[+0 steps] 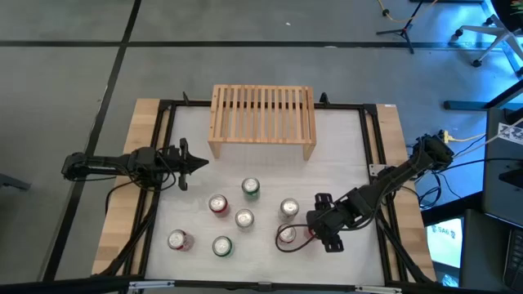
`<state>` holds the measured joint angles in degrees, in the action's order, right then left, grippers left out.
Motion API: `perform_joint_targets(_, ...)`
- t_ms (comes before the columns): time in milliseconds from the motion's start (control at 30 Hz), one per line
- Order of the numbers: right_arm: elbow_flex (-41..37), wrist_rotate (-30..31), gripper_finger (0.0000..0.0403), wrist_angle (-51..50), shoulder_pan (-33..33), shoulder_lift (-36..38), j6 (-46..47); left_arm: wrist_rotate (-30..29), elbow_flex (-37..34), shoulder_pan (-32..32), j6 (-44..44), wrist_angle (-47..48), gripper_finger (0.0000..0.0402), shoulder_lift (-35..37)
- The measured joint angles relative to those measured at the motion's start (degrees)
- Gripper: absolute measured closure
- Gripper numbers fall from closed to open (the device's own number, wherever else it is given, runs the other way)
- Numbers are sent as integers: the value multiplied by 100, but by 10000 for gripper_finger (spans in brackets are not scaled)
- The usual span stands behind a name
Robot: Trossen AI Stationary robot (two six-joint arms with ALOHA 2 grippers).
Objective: Place canned beverage on shelf
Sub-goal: Put the right red black soda can on the shelf
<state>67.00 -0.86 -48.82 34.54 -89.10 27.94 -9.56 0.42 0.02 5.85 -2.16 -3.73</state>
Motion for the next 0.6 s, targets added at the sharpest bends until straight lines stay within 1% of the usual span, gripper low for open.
perform_joint_targets(267, -4, 22, 137, -30, -7, -2, -11, 0, 0, 1, 0, -2, 401, 0)
perform_joint_targets(367, -9, 22, 136, -41, -7, -4, -12, 0, -1, 1, 0, 0, 401, -2)
perform_joint_targets(500, -11, 89, 120, -43, -5, -4, -11, 0, -2, 0, 0, -2, 401, 0)
perform_joint_targets(600, -13, 177, 116, -41, -4, -7, -7, 0, -1, 2, 0, 0, 401, 0)
